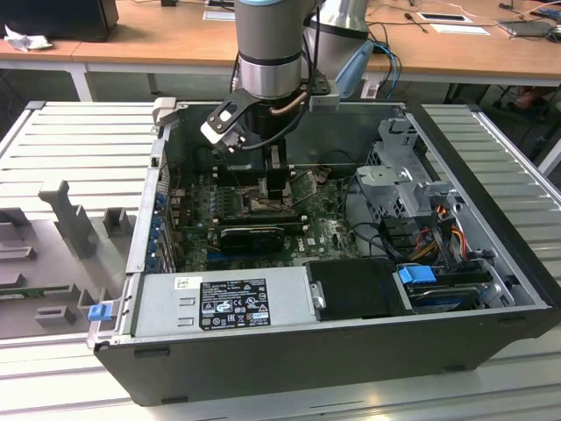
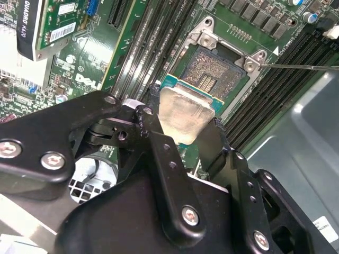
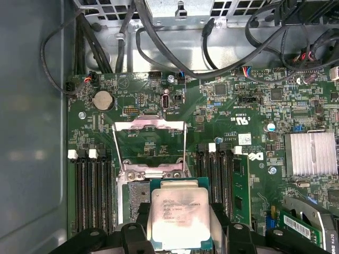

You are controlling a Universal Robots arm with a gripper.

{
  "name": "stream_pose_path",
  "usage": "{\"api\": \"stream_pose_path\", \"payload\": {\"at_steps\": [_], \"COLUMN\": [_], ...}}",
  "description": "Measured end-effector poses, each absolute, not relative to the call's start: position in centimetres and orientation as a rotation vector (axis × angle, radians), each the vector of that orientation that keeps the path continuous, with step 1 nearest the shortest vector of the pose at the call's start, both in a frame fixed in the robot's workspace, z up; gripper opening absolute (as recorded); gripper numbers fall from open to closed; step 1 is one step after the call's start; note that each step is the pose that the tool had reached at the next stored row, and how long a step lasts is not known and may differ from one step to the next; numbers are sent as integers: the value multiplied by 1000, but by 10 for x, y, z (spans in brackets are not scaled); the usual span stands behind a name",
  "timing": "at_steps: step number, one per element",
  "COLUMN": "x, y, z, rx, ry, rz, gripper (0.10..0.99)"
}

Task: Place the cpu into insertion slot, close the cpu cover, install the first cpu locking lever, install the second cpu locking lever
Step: 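Place the cpu into insertion slot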

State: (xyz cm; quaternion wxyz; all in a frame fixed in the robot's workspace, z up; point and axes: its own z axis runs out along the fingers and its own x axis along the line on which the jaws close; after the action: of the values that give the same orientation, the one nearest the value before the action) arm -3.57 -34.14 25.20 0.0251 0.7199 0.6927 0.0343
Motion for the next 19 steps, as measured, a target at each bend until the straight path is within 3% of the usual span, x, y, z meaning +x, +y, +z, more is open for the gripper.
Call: {"api": "stream_pose_path", "payload": {"at_steps": [19], "x": [-42], "y": [-336], "z": [247], "rx": [2226], "ry": [2142], "rz": [106], "gripper": [525]}}
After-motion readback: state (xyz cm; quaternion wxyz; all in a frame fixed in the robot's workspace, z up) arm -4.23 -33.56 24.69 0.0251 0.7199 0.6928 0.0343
